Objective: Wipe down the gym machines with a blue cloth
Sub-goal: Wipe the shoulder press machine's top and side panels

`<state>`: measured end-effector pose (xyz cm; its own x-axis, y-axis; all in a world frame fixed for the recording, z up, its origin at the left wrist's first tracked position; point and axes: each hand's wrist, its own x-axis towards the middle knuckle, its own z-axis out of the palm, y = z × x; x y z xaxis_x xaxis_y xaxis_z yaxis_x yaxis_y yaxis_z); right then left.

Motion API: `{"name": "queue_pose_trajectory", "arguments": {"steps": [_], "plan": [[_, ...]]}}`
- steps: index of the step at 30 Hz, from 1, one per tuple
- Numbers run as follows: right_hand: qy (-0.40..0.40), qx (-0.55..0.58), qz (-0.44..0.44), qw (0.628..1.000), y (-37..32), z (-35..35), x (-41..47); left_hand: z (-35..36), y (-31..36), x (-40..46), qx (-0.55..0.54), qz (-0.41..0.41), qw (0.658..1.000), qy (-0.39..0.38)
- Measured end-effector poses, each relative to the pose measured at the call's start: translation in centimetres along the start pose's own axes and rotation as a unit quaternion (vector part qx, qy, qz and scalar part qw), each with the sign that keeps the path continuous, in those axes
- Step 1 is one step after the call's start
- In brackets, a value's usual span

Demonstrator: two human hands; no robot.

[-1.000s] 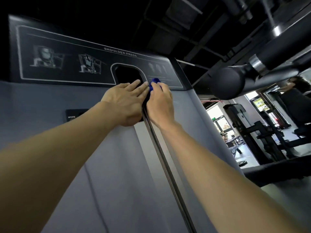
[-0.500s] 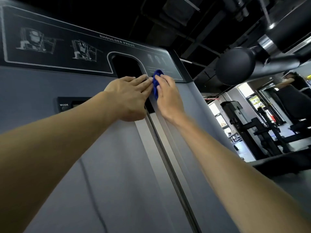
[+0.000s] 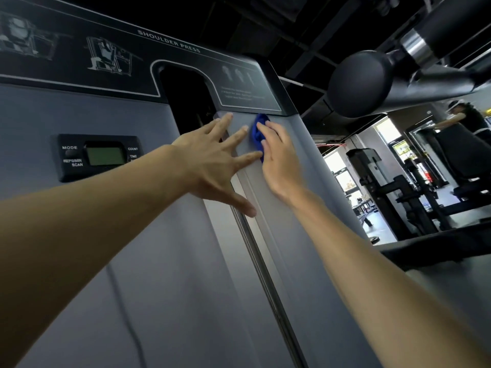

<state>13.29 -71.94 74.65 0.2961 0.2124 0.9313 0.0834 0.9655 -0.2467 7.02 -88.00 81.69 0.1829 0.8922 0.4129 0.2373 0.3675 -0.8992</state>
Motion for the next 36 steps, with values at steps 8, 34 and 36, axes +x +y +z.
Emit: {"name": "queue_pose_trajectory", "arguments": {"steps": [8,34,36], "plan": [[-0.031,-0.028,-0.014,0.999,2.6,-1.1,2.3,1.3,2.8,1.5,0.012,0.022,0.999,0.027],[-0.026,-0.114,0.004,0.993,9.1,-3.5,1.3,1.1,3.1,1.2,0.039,0.035,0.998,0.025],[-0.021,-0.095,0.044,0.994,7.7,-2.8,3.7,1.0,3.1,1.2,0.038,0.022,0.999,0.026]]}}
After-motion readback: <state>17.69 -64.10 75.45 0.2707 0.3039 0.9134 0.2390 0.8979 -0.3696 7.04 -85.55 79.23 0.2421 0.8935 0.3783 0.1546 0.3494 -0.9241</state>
